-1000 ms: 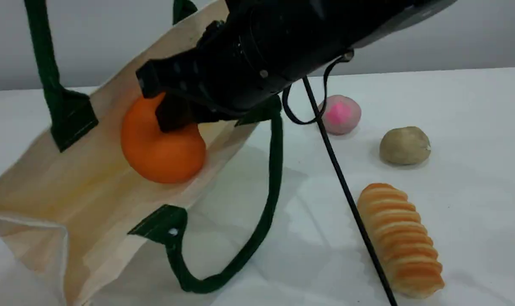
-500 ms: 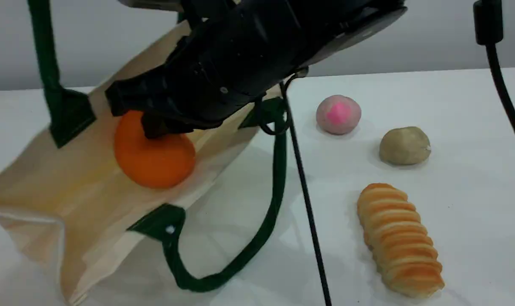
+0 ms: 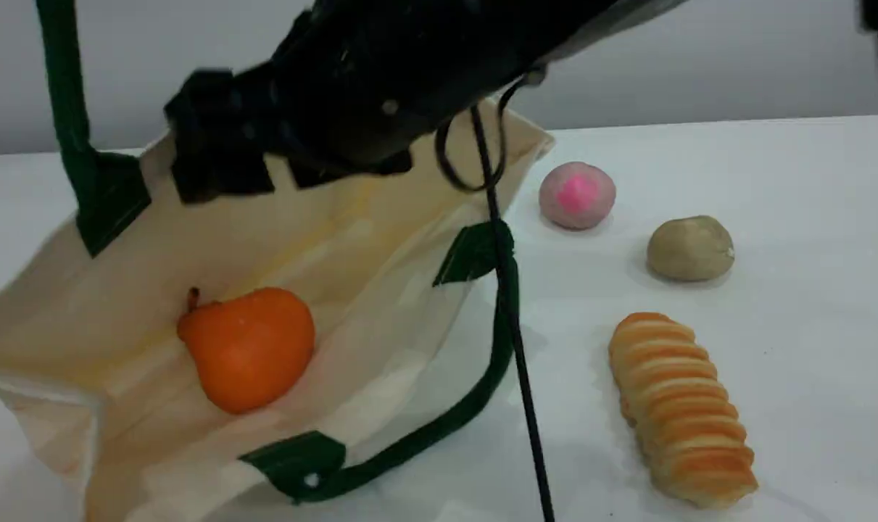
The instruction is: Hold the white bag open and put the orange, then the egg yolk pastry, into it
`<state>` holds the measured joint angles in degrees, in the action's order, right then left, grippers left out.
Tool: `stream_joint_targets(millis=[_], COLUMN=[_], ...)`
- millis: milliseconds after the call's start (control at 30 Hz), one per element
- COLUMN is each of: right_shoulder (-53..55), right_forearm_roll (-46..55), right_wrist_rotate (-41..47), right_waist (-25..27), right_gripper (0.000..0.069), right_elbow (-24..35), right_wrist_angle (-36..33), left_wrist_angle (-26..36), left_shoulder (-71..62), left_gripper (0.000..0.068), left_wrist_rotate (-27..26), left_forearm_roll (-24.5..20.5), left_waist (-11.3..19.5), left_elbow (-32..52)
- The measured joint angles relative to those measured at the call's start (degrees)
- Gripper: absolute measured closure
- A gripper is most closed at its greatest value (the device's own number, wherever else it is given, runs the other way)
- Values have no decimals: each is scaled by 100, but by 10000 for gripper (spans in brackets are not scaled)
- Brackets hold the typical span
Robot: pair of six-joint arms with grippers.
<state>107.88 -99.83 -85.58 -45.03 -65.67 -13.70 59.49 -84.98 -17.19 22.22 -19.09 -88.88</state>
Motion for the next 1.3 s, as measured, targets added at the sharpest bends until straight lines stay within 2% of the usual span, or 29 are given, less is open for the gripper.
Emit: stream_joint_targets(millis=[233, 433, 567, 900, 1133, 1300], right_shoulder=[-1115, -2034, -2242, -1559, -599, 249], right_forearm_roll=[372, 388, 388, 363, 363, 356], right_wrist_rotate=[156, 195, 260, 135, -18, -18], right_waist=[412, 1130, 1625, 2893, 2975, 2975], right_gripper=[127, 128, 129, 131, 131, 131], right_elbow=[967, 1947, 2322, 2214, 1456, 944], right_wrist_angle=[230, 387, 405, 484, 493, 909], left_wrist_angle=[6, 6, 0, -14, -9, -9], left_shoulder=[0, 0, 0, 0, 0, 0], left_gripper=[610, 610, 610, 610, 610, 610], left_wrist_rotate=[0, 5, 31, 32, 38, 33], left_forearm_roll=[-153, -255, -271, -272, -229, -101], left_waist=[0, 0, 0, 0, 0, 0], left_elbow=[0, 0, 0, 0, 0, 0])
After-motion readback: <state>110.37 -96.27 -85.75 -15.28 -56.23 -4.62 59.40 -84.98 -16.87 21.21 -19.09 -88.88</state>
